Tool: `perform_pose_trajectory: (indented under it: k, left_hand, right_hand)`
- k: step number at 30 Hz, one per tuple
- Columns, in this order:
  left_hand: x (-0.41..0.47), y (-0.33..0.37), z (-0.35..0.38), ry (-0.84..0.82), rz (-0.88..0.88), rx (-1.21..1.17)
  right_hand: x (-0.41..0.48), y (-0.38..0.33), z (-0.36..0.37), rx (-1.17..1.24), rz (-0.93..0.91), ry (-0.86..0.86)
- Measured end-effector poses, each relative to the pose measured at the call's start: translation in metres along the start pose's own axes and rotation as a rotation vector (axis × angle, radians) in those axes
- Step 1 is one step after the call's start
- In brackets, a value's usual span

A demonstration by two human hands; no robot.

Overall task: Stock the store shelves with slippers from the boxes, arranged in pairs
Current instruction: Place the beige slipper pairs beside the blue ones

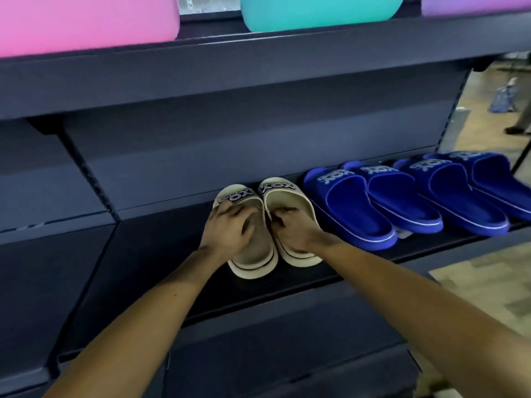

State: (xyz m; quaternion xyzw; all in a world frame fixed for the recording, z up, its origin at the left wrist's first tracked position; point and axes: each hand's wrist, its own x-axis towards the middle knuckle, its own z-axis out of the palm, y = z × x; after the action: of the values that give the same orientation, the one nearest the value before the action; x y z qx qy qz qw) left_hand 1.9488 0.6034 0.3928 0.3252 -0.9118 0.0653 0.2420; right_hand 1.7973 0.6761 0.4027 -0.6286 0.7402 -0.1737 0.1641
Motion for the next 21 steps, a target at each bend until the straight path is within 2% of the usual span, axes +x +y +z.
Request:
perform_pose_trajectory:
  k: [6,10,15,17,21]
  left_hand:
    - [0.005,0.038,-0.009,0.134,-0.042,-0.183]
    - [0.011,0.103,-0.016,0.032,-0.025,-0.260]
    - [0.001,0.193,0.000,0.008,0.167,-0.457]
    - [-0.011,0.229,0.016,-0.045,0.219,-0.452]
    - [-0.034,0.317,0.044,-0.049,0.327,-0.442]
  right_hand:
    - [-0.050,0.017,-0.005,-0.067,-0.010,0.116]
    - [-0.093,0.040,-0.007,-0.053,-0.081,0.198]
    - [-0.161,0.100,-0.017,-0.066,0.000,0.234]
    - [-0.196,0.139,-0.012,-0.100,0.075,0.194]
    - [-0.278,0.218,-0.002,-0.113,0.268,0.008]
